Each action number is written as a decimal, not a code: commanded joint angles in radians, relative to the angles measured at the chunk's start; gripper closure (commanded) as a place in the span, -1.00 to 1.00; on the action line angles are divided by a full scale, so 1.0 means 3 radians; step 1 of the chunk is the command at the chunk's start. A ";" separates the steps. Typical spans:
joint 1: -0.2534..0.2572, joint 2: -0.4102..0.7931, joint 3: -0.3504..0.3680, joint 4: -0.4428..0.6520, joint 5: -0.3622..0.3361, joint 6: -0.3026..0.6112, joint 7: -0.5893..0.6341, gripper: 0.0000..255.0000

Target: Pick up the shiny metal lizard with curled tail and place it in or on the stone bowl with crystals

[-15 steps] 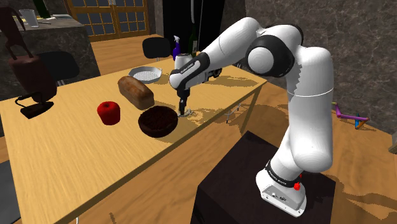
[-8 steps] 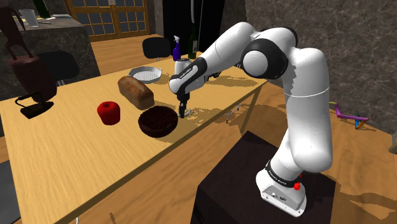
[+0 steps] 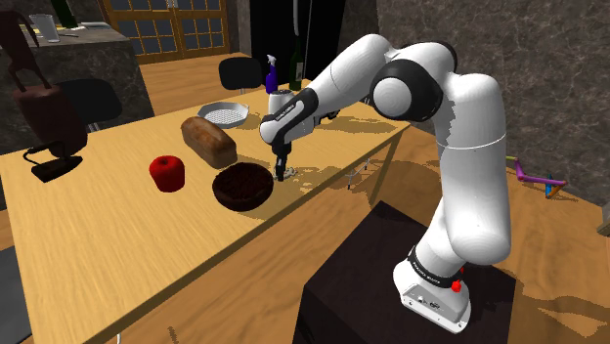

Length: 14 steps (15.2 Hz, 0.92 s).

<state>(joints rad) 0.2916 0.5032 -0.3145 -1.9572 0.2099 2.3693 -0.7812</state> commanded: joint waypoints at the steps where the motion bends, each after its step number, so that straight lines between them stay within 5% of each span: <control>1: 0.0000 0.0000 0.0000 0.0000 0.0000 0.0000 0.0000 1.00; 14: 0.0052 -0.0254 -0.0071 0.0022 -0.0112 -0.0264 0.0070 1.00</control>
<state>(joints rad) 0.3059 0.4374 -0.3328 -1.9511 0.1808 2.3006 -0.7619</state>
